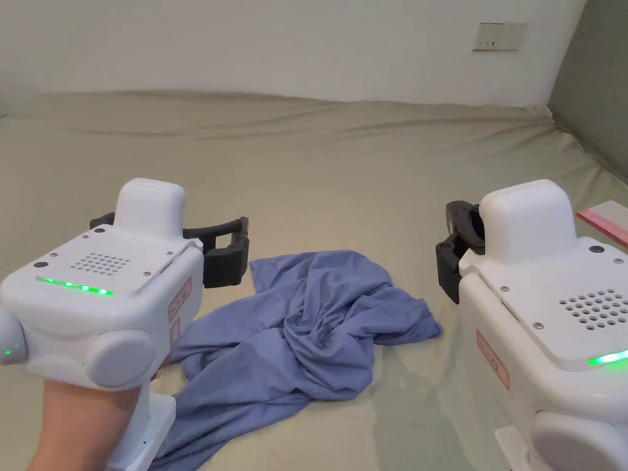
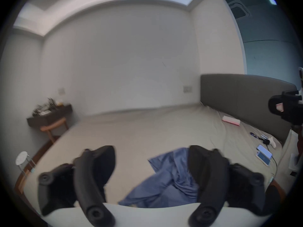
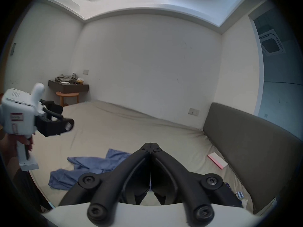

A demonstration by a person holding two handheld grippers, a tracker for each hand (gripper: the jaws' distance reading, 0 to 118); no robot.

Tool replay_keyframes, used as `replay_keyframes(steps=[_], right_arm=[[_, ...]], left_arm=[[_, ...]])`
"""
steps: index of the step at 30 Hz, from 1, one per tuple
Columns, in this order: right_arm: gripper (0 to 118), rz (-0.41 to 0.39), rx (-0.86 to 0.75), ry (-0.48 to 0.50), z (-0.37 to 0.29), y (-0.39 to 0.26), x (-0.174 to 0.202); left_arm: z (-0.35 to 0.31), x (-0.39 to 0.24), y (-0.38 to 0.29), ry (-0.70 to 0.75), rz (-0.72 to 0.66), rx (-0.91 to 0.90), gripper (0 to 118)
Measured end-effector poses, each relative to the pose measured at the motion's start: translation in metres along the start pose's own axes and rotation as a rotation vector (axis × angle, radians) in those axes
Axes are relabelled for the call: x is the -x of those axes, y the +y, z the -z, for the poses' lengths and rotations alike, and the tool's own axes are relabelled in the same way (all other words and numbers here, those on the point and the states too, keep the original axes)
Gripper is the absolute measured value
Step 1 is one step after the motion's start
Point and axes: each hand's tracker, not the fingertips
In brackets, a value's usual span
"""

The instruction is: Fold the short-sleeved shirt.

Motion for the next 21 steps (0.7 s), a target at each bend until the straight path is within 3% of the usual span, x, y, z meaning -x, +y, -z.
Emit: replay_keyframes(steps=[4,6,7,9,21], right_arm=[[2,0.001,-0.065,0.033,-0.008,0.015,0.025],[2,-0.009,-0.094,0.053,-0.012,0.019,0.038],[2,-0.018,-0.107,0.060,-0.014,0.020,0.045],[2,-0.036,-0.119,0.069,-0.019,0.022,0.057],[2,-0.097,-0.145,0.105,-0.030,0.031,0.083]], left_arm=[[-0.062,0.009,0.008,0.120,0.006,-0.119,45],[-0.079,0.010,0.006,0.175,0.014,-0.143,15],[-0.086,0.010,0.004,0.203,0.015,-0.151,6],[-0.093,0.008,0.002,0.219,0.016,-0.146,0],[-0.101,-0.004,0.001,0.224,0.064,-0.161,0]])
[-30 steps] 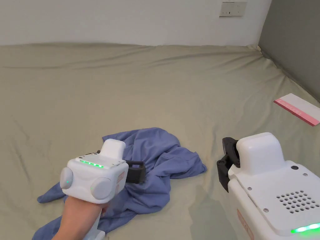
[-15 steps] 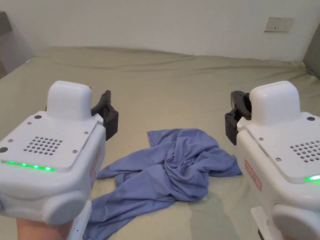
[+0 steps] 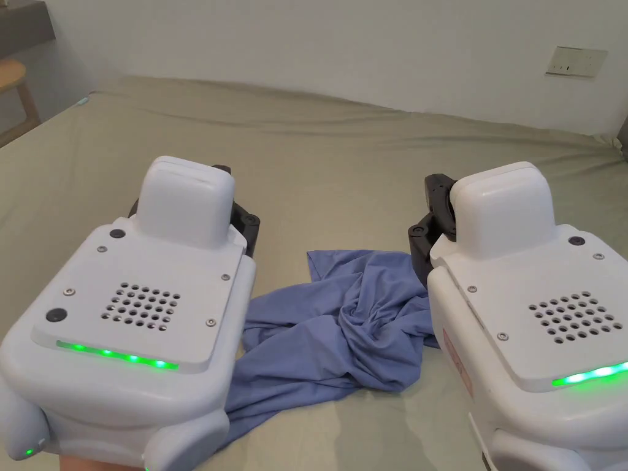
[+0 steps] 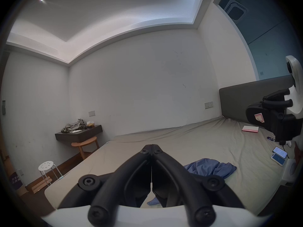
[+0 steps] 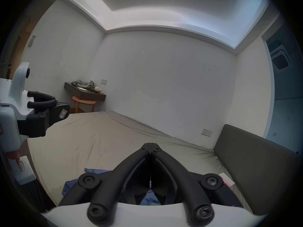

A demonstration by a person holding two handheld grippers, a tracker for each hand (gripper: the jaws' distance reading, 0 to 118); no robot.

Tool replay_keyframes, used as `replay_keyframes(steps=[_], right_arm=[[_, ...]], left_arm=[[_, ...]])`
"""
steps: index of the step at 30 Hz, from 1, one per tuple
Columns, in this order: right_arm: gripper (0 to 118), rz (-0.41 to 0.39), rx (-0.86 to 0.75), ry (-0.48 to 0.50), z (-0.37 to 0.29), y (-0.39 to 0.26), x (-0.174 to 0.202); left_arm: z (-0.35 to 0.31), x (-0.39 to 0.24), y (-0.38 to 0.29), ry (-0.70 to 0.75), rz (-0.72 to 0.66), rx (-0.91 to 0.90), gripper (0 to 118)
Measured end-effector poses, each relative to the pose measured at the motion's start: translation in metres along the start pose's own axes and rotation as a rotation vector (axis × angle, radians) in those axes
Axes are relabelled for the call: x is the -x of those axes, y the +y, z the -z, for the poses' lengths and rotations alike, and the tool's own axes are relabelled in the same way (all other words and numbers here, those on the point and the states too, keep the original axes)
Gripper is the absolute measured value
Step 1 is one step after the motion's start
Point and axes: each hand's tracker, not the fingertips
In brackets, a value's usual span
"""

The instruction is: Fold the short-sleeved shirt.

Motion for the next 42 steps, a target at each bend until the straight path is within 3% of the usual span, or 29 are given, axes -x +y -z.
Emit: replay_keyframes(steps=[6,11,16,17,20,21,22,29,31,32,33,37,38,39,40,41,42], right_arm=[[2,0.000,0.032,0.008,0.011,-0.011,-0.001],[2,-0.003,0.099,0.024,0.024,-0.037,-0.005],[2,0.028,0.168,0.031,0.037,-0.063,-0.015],[2,0.032,0.181,0.032,0.039,-0.068,-0.017],[2,0.032,0.222,0.025,0.045,-0.082,-0.021],[2,0.030,0.232,0.026,0.046,-0.085,-0.022],[2,0.029,0.244,0.025,0.047,-0.089,-0.024],[2,0.038,0.358,0.042,0.061,-0.119,-0.042],[2,0.069,0.410,0.066,0.072,-0.129,-0.051],[2,0.093,0.439,0.083,0.079,-0.135,-0.057],[2,0.117,0.473,0.103,0.088,-0.142,-0.062],[8,0.126,0.605,0.091,0.141,-0.178,-0.086],[22,0.133,0.628,0.086,0.155,-0.189,-0.091],[57,0.129,0.674,0.096,0.171,-0.200,-0.096],[84,0.116,0.728,0.111,0.188,-0.212,-0.101],[95,0.119,0.769,0.136,0.205,-0.227,-0.105],[96,0.112,0.787,0.125,0.216,-0.237,-0.108]], left_arm=[[0.027,0.005,-0.031,-0.025,-0.029,0.137,0],[0.060,0.017,-0.118,-0.120,-0.099,0.515,0],[0.073,0.029,-0.212,-0.100,-0.157,0.874,0],[0.074,0.030,-0.226,-0.090,-0.167,0.913,9],[0.079,0.030,-0.256,-0.082,-0.243,0.997,77],[0.081,0.029,-0.261,-0.090,-0.259,0.999,92],[0.084,0.028,-0.266,-0.091,-0.258,0.996,93],[0.095,0.006,-0.274,-0.085,-0.175,0.997,93],[0.093,0.004,-0.265,-0.122,-0.139,0.972,71],[0.092,0.004,-0.260,-0.142,-0.115,0.954,49],[0.092,0.002,-0.257,-0.182,-0.120,0.951,4],[0.085,-0.004,-0.237,-0.185,-0.080,0.892,3],[0.082,-0.001,-0.230,-0.179,-0.096,0.876,3],[0.080,0.002,-0.225,-0.178,-0.111,0.864,3],[0.077,0.008,-0.218,-0.175,-0.123,0.852,3],[0.074,0.012,-0.213,-0.171,-0.135,0.840,3],[0.071,0.016,-0.209,-0.176,-0.143,0.838,3]])
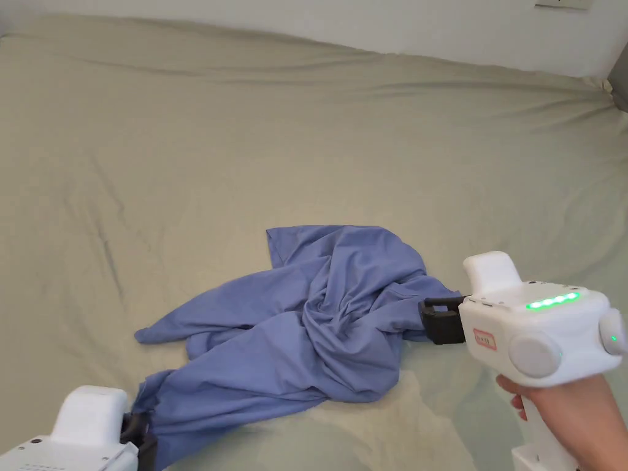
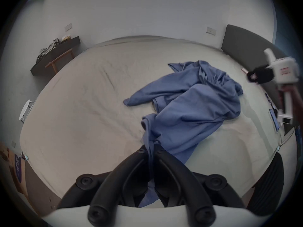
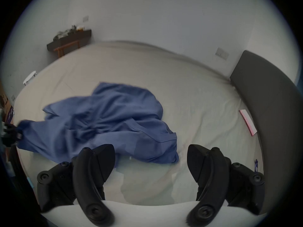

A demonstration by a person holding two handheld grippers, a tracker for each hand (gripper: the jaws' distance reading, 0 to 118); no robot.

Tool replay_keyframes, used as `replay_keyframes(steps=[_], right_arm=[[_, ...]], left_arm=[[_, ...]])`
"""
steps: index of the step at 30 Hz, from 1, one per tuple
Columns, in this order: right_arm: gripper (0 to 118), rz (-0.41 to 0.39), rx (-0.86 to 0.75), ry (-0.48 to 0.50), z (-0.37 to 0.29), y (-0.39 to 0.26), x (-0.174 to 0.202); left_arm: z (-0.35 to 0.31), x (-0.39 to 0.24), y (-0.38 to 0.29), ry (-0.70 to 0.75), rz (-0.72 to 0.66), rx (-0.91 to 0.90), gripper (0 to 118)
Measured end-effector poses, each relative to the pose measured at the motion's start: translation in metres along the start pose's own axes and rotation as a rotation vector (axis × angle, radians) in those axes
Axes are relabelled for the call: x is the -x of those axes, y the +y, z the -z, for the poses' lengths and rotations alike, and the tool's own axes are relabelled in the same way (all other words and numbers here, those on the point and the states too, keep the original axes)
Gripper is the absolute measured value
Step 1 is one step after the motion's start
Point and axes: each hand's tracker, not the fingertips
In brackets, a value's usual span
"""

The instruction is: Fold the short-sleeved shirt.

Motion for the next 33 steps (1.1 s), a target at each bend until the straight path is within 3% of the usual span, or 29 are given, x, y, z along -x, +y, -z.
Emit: replay_keyframes(steps=[4,8,10,11,13,14,15,16,18,22,33], right_arm=[[96,-0.003,0.131,-0.040,0.066,0.004,-0.019],[94,0.069,0.212,0.026,0.099,0.000,-0.029],[69,0.052,0.209,0.030,0.105,-0.003,-0.024],[62,0.032,0.208,0.036,0.103,-0.006,-0.019],[46,0.039,0.165,0.137,0.097,-0.005,-0.012],[18,0.018,0.150,0.126,0.093,-0.004,-0.006],[16,-0.036,0.152,0.054,0.089,-0.003,0.001],[16,-0.079,0.155,0.040,0.086,-0.003,0.003],[16,-0.055,0.128,0.043,0.074,-0.002,0.000],[16,0.052,-0.001,0.044,0.020,0.009,-0.017],[16,0.250,-0.398,0.016,-0.188,0.028,-0.064]], left_arm=[[-0.016,0.005,0.002,0.003,0.006,-0.015,3],[-0.016,0.008,0.000,0.011,0.010,-0.005,3],[-0.012,0.008,-0.001,0.019,0.009,0.003,3],[-0.010,0.009,-0.002,0.020,0.006,0.009,3],[-0.007,0.010,-0.003,0.017,0.001,0.013,3],[-0.006,0.009,-0.002,0.018,0.001,0.012,3],[-0.006,0.010,-0.002,0.019,0.003,0.011,3],[-0.007,0.011,-0.001,0.019,0.004,0.004,3],[-0.011,0.013,0.002,0.014,-0.005,-0.022,3],[-0.032,0.021,0.020,0.020,-0.026,-0.134,3],[-0.124,0.061,0.105,0.096,-0.100,-0.509,3]])
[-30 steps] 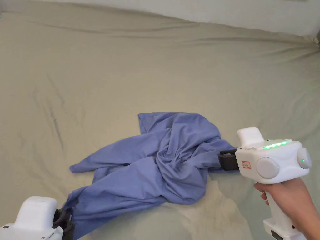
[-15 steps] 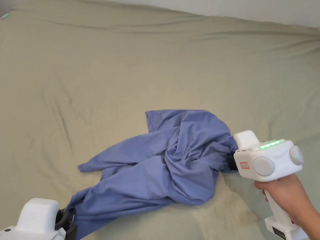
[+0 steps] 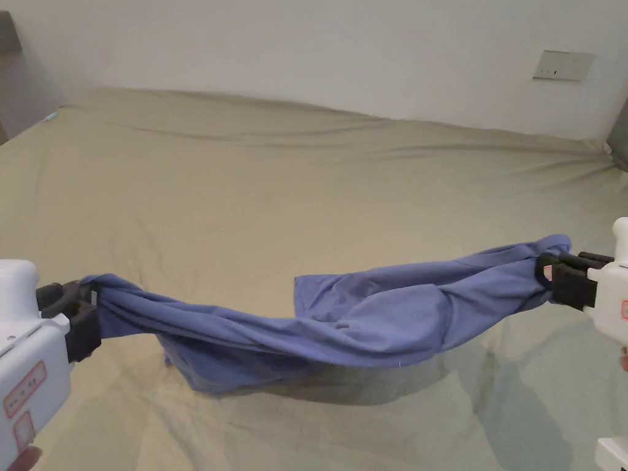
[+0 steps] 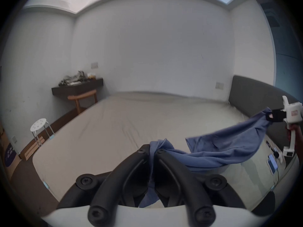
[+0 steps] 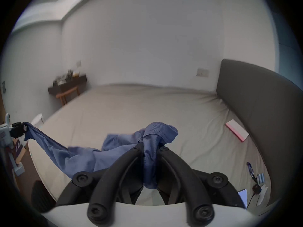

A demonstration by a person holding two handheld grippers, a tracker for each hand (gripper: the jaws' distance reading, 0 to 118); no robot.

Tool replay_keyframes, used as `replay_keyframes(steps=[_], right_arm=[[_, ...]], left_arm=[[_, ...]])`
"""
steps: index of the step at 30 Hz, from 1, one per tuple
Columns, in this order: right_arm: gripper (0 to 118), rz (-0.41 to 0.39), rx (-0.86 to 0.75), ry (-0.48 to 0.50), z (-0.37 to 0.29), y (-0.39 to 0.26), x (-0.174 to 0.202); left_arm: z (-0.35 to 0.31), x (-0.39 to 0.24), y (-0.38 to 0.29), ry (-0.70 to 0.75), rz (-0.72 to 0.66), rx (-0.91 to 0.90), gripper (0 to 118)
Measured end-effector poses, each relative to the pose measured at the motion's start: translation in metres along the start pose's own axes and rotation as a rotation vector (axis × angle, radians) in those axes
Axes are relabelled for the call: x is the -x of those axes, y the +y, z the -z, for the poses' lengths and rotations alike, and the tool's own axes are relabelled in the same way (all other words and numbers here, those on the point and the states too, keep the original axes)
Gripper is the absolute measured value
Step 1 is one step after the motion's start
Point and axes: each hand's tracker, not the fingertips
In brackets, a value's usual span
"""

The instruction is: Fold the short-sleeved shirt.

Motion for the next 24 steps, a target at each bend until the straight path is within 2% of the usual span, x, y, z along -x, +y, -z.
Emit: replay_keyframes(steps=[8,11,15,20,24], right_arm=[[16,0.093,-0.290,-0.028,-0.106,0.048,-0.004],[16,0.070,-0.376,-0.066,-0.133,0.066,0.002],[16,-0.007,-0.444,-0.136,-0.155,0.095,0.012],[16,0.013,-0.470,-0.162,-0.163,0.133,0.006],[16,-0.028,-0.504,-0.213,-0.157,0.159,0.004]], left_arm=[[-0.032,0.017,0.077,0.038,-0.043,-0.207,3],[-0.042,0.018,0.104,0.031,-0.054,-0.275,3],[-0.052,0.006,0.140,0.031,-0.039,-0.368,3],[-0.050,-0.002,0.188,0.007,-0.032,-0.426,3],[-0.037,-0.008,0.223,-0.019,-0.023,-0.445,3]])
